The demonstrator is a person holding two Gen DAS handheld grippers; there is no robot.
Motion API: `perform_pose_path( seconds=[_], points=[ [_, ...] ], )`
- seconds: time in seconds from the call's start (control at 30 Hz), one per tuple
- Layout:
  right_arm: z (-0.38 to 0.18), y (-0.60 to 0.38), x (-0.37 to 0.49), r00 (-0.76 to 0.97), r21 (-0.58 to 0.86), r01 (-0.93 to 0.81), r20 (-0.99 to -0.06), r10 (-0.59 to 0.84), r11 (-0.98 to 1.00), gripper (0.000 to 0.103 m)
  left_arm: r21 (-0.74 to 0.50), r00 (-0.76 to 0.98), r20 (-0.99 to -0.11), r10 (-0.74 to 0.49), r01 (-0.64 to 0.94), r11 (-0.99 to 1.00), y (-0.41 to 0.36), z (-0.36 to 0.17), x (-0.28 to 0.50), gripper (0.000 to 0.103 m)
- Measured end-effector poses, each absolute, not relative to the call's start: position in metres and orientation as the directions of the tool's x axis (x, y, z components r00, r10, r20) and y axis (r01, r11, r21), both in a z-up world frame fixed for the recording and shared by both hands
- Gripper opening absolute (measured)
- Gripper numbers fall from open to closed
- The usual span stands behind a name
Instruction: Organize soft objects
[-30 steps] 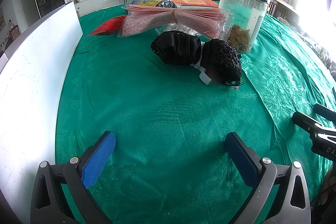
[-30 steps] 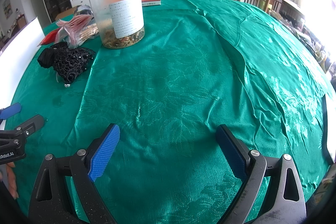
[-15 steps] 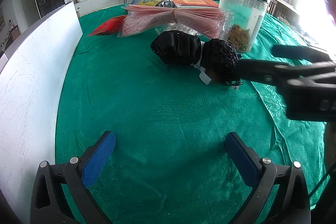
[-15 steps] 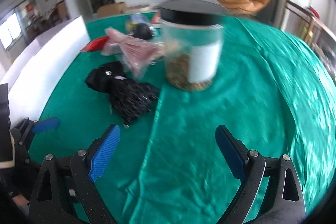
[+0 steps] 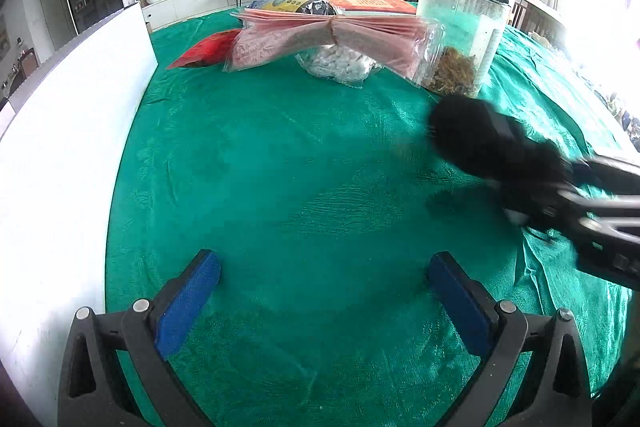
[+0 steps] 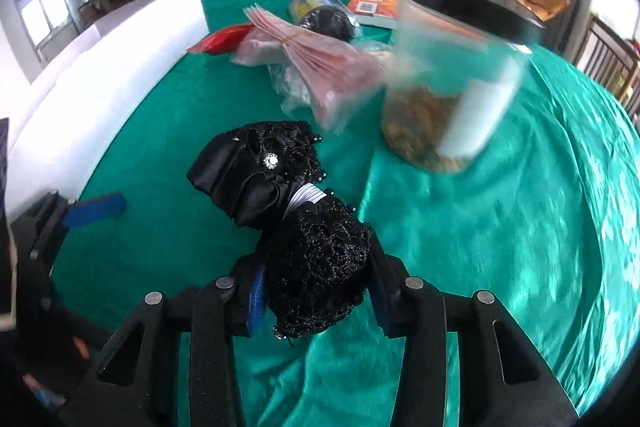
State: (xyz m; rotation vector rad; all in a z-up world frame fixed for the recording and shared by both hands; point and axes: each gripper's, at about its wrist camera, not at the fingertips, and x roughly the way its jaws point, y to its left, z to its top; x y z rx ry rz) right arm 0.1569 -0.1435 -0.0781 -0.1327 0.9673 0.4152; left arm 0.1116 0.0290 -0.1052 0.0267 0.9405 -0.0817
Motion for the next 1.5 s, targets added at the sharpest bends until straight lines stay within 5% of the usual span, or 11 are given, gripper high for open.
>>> perform_pose_path(
  seconds=[0.33, 0.47, 0.57, 1.5],
  points=[
    [-0.077, -0.253, 0.140, 0.646, 0.058, 0.060, -0.764, 0.006, 0.997, 0.045, -0.012, 0.586, -0.808, -0.058, 0.082, 0.997, 0.027, -0.106, 0.113, 0.103],
    [-0.078, -0.251, 0.140, 0.651, 0.056, 0.055, -0.759, 0.007, 0.997, 0.050, -0.012, 0.586, -0.808, -0.058, 0.082, 0.997, 0.027, -0.106, 0.112, 0.103],
    [-0.080, -0.243, 0.139, 0.654, 0.033, 0.037, -0.756, 0.001, 0.999, 0.080, -0.012, 0.586, -0.808, -0.058, 0.082, 0.997, 0.027, -0.106, 0.112, 0.103],
    [-0.091, -0.245, 0.146, 0.613, -0.010, 0.051, -0.789, -0.039, 0.999, 0.088, -0.013, 0.586, -0.808, -0.059, 0.083, 0.996, 0.027, -0.106, 0.113, 0.103]
  ],
)
